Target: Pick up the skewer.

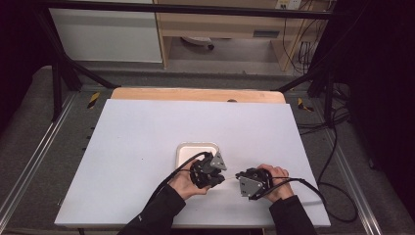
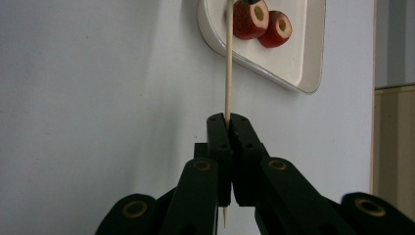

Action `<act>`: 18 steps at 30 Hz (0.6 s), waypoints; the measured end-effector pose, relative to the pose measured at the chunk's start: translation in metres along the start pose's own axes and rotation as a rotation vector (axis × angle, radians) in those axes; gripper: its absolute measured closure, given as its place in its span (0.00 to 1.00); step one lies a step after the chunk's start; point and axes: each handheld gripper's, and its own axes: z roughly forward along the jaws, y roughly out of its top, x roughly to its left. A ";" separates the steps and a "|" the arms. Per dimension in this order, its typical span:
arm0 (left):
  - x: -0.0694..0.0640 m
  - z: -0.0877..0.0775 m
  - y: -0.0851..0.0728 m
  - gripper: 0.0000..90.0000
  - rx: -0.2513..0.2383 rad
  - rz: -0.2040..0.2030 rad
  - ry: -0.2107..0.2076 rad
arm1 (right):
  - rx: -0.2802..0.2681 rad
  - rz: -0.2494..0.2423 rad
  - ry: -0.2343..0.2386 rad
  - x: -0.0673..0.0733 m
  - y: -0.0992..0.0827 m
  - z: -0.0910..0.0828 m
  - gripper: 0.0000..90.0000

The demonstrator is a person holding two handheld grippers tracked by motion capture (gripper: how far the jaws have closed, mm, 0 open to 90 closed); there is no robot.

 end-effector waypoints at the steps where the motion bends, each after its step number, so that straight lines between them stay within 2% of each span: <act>1: 0.001 -0.001 0.000 0.96 0.002 -0.008 0.001 | -0.003 -0.005 0.005 0.000 0.001 -0.001 0.99; 2: 0.001 -0.001 0.000 0.92 0.002 -0.008 0.001 | -0.001 -0.010 0.006 -0.001 0.001 -0.001 0.99; 3: 0.003 -0.002 -0.001 0.89 0.025 -0.030 -0.008 | -0.001 -0.020 0.002 -0.002 0.002 -0.001 0.99; 5: 0.005 -0.002 -0.001 0.83 0.061 -0.032 0.002 | 0.013 -0.029 0.005 -0.002 0.004 -0.001 0.99; 7: 0.007 -0.002 -0.001 0.80 0.102 -0.036 0.005 | 0.027 -0.042 0.003 -0.002 0.006 -0.001 0.99; 9: 0.008 -0.002 0.000 0.77 0.124 -0.040 0.010 | 0.039 -0.060 -0.002 -0.003 0.007 -0.001 0.99; 11: 0.008 -0.001 0.002 0.77 0.140 -0.044 0.016 | 0.048 -0.064 -0.007 -0.004 0.008 0.000 0.99; 13: 0.008 0.001 0.004 0.77 0.166 -0.042 0.001 | 0.062 -0.083 -0.006 -0.005 0.010 0.001 0.99; 15: 0.008 0.004 0.007 0.77 0.202 -0.032 0.016 | 0.073 -0.102 -0.007 -0.005 0.011 0.002 0.99; 18: 0.006 0.008 0.011 0.83 0.229 -0.022 0.020 | 0.088 -0.119 -0.004 -0.005 0.013 0.003 0.99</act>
